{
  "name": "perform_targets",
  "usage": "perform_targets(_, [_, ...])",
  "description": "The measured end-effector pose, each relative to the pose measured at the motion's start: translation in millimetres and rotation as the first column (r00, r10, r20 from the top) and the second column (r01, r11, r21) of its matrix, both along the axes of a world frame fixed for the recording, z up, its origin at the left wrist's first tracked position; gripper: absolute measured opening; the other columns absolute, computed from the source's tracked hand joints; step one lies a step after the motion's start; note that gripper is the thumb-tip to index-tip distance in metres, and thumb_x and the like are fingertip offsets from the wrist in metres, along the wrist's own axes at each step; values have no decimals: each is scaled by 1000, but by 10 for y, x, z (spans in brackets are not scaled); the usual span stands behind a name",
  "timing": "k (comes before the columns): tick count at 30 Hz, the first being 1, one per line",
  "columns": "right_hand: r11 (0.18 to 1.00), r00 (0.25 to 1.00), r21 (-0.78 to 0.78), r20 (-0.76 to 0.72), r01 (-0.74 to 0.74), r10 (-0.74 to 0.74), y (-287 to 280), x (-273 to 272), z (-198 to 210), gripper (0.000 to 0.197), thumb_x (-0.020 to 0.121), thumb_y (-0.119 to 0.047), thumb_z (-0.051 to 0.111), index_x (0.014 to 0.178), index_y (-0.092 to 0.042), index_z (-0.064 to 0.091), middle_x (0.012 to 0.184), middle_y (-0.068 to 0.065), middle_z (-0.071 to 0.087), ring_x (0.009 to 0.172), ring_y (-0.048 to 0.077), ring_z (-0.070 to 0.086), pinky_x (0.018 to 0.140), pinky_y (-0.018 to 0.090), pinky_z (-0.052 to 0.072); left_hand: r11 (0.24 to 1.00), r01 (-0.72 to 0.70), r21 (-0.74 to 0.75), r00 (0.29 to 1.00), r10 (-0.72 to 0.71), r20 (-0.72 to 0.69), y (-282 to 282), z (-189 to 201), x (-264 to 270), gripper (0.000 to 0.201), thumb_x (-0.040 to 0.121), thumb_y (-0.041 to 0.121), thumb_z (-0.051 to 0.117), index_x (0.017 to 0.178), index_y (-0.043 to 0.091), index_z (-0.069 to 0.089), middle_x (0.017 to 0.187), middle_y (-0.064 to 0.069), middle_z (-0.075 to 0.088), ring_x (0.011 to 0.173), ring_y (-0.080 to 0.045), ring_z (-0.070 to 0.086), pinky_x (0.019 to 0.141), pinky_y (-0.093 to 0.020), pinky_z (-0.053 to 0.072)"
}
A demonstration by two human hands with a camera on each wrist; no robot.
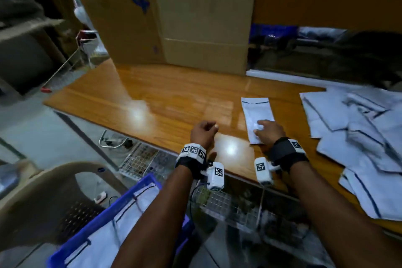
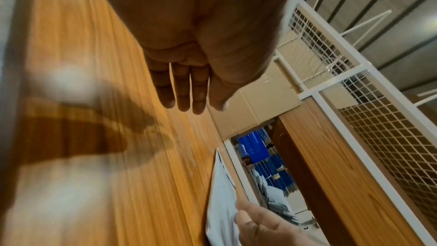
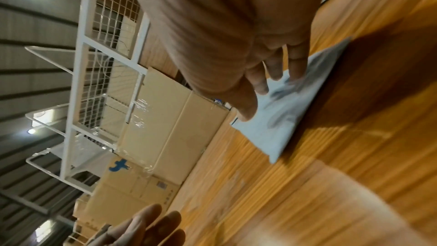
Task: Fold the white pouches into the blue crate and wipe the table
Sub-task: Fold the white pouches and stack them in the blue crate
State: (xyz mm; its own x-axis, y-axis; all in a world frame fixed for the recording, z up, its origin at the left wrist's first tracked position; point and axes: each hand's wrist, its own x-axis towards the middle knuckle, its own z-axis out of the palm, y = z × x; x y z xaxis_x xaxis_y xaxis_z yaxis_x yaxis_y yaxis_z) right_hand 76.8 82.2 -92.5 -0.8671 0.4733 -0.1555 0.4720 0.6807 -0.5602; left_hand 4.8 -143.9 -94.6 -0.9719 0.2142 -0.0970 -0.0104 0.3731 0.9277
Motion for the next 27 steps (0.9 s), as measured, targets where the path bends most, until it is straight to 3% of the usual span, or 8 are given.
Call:
perform_targets(2, [993,990,59,100,-103,97,92,42,-5,39,95,-26,55,131,-9,58,144,11,51,129,30,49,104,33,41,999,7,-42,1000,-6,30,181,-37,17,21,95,12,63,114,6,70,96,-4,69,67,-1,57,50,-4,42])
perform_targets(4, [976,975,105,142,-189,173,115,113,4,37,98,-24,48,131,-10,57,143,11,51,128,30,49,103,35,41,997,5,-72,995,3,97,315,-79,26,21,95,10,60,112,6,71,87,-5,68,61,-6,57,46,-10,45])
perform_targets(8, [966,957,25,144,-257,251,183,282,-59,37,96,-19,51,132,-14,60,144,8,51,131,29,49,108,38,41,994,-28,-109,984,46,172,566,-171,44,15,87,18,70,101,13,73,96,-14,74,79,-25,67,67,-34,58])
perform_targets(10, [980,979,-35,56,-196,197,288,358,-83,30,93,-12,55,120,-14,68,136,10,59,122,28,57,101,39,48,990,-28,-141,986,50,157,700,-177,76,17,85,20,74,99,10,73,98,-13,74,85,-25,67,69,-31,52])
perform_targets(13, [999,997,-34,-68,-38,36,510,484,-43,33,93,-8,55,123,-13,67,135,5,60,124,23,56,101,29,44,978,11,-210,990,19,137,886,-133,178,24,82,30,78,93,9,73,86,-8,71,80,-22,65,67,-29,48])
perform_targets(18, [986,983,0,-83,165,-164,965,658,4,36,92,-13,56,123,-24,67,136,6,60,124,27,56,98,29,45,940,49,-337,994,-14,105,1136,-26,350,44,70,50,82,64,12,61,57,0,60,55,-18,58,44,-21,33])
perform_targets(22, [972,959,32,-171,233,-224,1198,768,62,33,91,-18,61,123,-22,68,130,7,64,118,27,59,96,31,48,922,52,-383,996,-20,89,1223,-76,341,49,59,54,85,63,8,68,61,0,68,55,-19,64,46,-21,44])
perform_targets(27, [959,909,-50,-306,280,-282,1357,911,113,32,88,-25,69,120,-21,69,117,3,70,98,20,67,80,27,54,912,61,-405,992,-8,129,1292,-74,249,44,58,45,85,66,5,68,63,-7,67,57,-24,61,52,-26,47])
